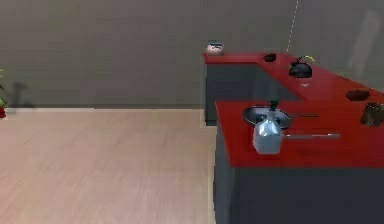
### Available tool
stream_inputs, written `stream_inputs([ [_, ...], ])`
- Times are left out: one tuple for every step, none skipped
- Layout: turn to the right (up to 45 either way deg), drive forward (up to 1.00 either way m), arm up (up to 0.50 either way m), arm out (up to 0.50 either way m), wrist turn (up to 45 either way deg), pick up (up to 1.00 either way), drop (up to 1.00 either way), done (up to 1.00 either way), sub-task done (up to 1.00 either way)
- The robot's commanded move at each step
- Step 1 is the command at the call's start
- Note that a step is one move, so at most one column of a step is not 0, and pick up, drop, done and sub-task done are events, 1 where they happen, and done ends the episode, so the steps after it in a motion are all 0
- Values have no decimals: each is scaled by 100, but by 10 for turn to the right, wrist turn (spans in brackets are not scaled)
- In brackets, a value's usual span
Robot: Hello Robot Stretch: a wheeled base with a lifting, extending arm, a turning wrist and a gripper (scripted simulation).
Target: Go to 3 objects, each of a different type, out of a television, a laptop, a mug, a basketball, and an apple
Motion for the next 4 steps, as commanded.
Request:
stream_inputs([
  [-450, 0, 0, 0, 0, 0, 0, 0, 0],
  [-210, 0, 0, 0, 0, 0, 0, 0, 0],
  [0, 100, 0, 0, 0, 0, 0, 0, 0],
  [0, 100, 0, 0, 0, 0, 0, 0, 0],
])
